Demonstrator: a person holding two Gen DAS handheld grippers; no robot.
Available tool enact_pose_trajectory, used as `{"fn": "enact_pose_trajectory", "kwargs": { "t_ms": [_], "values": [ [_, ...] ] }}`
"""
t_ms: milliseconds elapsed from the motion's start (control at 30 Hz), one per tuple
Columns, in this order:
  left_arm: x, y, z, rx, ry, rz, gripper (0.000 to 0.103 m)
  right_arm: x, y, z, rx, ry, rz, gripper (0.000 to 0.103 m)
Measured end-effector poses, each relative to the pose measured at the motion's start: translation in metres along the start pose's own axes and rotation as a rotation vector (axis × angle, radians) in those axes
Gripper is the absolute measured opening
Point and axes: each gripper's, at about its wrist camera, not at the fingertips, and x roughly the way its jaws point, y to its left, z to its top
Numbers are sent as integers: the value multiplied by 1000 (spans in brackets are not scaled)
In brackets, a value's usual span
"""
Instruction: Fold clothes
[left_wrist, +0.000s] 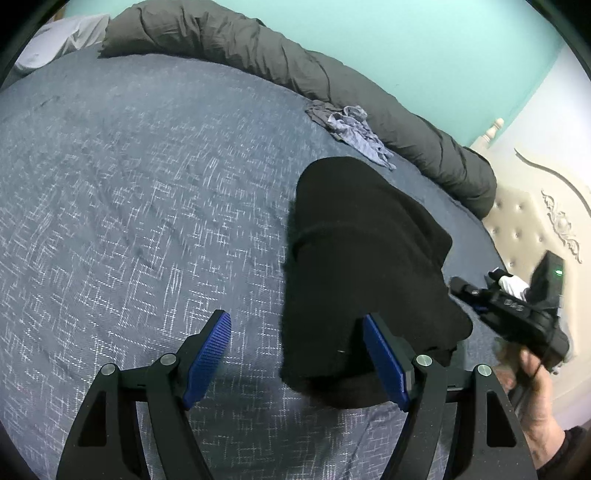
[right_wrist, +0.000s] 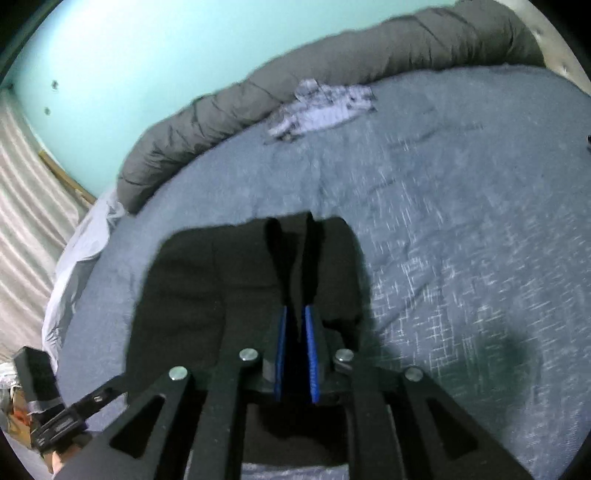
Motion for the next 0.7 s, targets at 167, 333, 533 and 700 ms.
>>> {"fn": "enact_pose_trajectory", "kwargs": {
  "t_ms": [167,333,533,700],
  "values": [
    [2,-2,-2,7,8,3,77,-9,33,1,-83,-16,69,13],
    [4,-1,-3,10,19,10,77,24,51,-10,-129,56,80,14],
    [11,-2,-4,27,47,18,77,46,28,-26,-34,84,54,9],
    [1,3,1,10,20,18,77,1,13,-29,119,-13,73,16]
  ]
}}
